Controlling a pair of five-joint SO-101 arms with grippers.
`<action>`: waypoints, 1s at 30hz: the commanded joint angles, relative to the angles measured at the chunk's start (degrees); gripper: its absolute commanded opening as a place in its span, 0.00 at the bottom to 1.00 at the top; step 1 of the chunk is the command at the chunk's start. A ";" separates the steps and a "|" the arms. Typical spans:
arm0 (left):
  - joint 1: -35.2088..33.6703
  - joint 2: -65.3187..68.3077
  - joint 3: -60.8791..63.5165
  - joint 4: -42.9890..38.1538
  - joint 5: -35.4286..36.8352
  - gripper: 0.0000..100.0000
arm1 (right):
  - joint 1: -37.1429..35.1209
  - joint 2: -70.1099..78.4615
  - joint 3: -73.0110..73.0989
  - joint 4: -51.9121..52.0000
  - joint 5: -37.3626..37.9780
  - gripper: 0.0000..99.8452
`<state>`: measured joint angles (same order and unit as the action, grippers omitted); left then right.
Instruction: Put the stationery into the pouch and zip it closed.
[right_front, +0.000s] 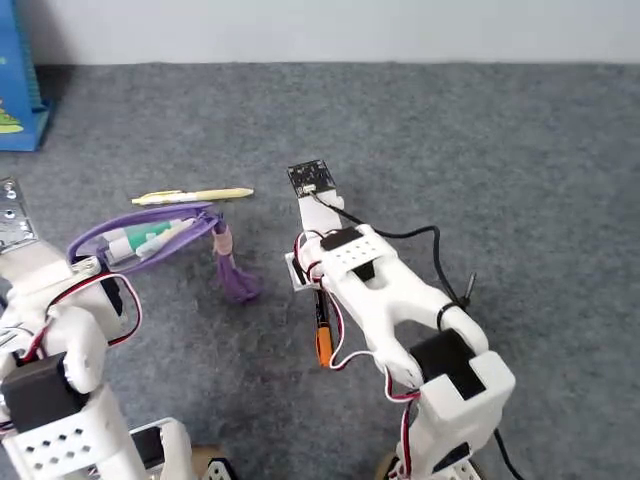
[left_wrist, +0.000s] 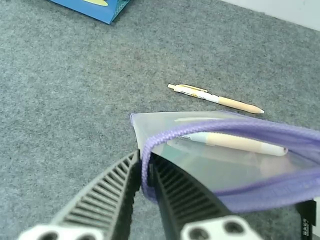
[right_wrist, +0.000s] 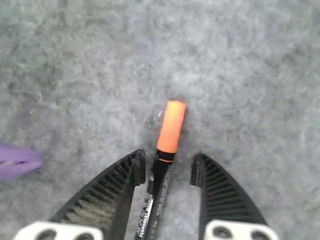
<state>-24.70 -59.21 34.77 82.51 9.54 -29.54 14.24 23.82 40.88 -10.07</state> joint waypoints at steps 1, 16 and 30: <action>-0.35 0.09 1.63 -0.44 -0.35 0.01 | 0.84 0.66 -4.22 1.27 1.05 0.07; -0.35 0.09 1.63 -0.44 -0.35 0.01 | 0.22 -12.00 -5.54 14.64 7.12 0.01; -0.09 0.09 1.63 -0.44 -0.35 0.01 | -8.04 -49.80 -5.36 17.01 7.21 0.01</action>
<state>-24.70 -59.21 35.30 82.51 9.54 -36.22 -28.84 20.92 61.27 -3.65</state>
